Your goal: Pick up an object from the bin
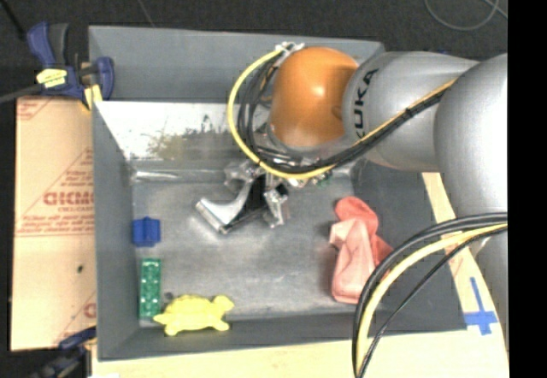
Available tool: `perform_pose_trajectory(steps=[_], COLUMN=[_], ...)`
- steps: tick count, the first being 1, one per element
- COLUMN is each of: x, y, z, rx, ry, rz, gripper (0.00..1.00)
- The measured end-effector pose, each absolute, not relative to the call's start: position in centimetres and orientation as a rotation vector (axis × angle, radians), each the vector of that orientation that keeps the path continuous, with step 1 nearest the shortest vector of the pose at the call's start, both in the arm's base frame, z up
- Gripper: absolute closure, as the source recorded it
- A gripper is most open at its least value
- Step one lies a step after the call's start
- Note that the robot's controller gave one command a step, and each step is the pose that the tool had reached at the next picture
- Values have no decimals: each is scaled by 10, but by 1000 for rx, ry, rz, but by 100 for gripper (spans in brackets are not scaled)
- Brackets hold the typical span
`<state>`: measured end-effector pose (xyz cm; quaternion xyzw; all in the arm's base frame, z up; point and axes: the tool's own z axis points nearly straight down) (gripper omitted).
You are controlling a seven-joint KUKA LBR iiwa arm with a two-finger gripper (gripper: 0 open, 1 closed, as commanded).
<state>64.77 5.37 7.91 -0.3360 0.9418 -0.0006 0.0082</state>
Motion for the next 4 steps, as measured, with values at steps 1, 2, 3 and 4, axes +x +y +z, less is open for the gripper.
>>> perform_pose_trajectory(steps=[1,2,3,4], x=[648,649,648,646], y=[54,54,53,53], z=[98,108,111,117], rx=[-1047,-1045,-1043,-1044], ry=[2941,2939,2942,2948], rz=[-2,-5,-3,-1], gripper=[100,100,100,100])
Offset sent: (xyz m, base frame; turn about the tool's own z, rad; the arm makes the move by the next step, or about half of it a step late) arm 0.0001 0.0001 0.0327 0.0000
